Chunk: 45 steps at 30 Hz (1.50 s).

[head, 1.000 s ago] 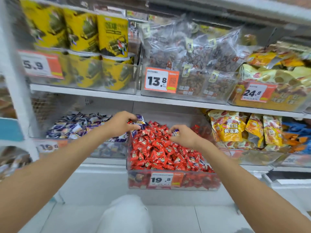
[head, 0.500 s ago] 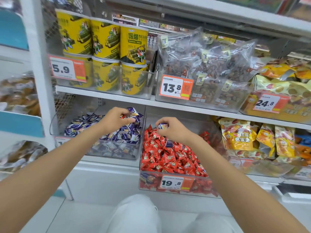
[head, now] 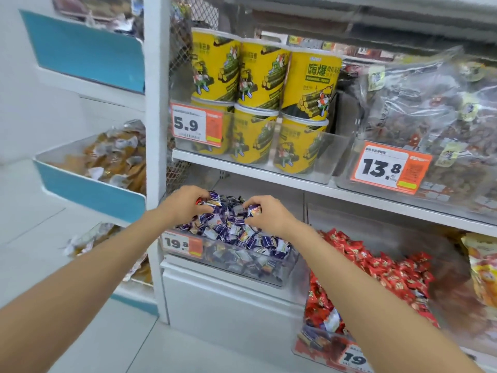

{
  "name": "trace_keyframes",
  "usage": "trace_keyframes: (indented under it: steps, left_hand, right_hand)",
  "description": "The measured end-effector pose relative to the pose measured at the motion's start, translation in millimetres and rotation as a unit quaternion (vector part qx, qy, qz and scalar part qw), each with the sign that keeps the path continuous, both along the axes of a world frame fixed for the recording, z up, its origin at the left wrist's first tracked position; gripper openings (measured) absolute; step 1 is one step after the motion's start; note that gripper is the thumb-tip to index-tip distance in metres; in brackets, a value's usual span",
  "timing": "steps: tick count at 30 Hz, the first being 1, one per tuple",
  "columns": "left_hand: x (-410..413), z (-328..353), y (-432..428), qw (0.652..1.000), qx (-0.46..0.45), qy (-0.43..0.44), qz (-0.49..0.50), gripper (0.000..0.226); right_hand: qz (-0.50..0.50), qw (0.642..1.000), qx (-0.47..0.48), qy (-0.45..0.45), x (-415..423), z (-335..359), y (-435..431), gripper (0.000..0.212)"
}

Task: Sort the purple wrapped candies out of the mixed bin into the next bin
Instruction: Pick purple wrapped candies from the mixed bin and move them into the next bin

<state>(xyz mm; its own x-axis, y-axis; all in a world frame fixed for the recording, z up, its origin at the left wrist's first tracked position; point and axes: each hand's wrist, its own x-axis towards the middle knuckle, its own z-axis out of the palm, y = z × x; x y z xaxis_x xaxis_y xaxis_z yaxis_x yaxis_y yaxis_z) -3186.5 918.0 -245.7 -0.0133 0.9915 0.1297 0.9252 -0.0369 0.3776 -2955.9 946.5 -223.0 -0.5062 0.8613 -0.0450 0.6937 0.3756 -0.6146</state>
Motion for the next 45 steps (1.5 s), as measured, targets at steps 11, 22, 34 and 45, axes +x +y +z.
trace_keyframes:
  steps: [11,22,34,45]
  left_hand:
    - [1.1,-22.3,9.2,0.978,-0.065,-0.181,-0.078,0.101]
    - [-20.5,-46.0,10.8,0.978,-0.007,-0.209,-0.003,0.057]
    - [-7.6,-63.0,47.4,0.982,0.026,-0.18,0.06,0.034]
    - [60.9,-10.0,-13.7,0.983,0.042,-0.176,-0.02,0.041]
  right_hand:
    - [0.064,0.995,-0.017,-0.071,19.4,-14.5,21.6,0.09]
    - [0.056,0.995,0.016,-0.077,26.0,-27.3,24.6,0.077]
    - [0.052,0.996,-0.007,-0.078,21.6,-36.6,36.8,0.068]
    - [-0.041,0.993,0.113,0.007,82.1,4.8,-19.3,0.037]
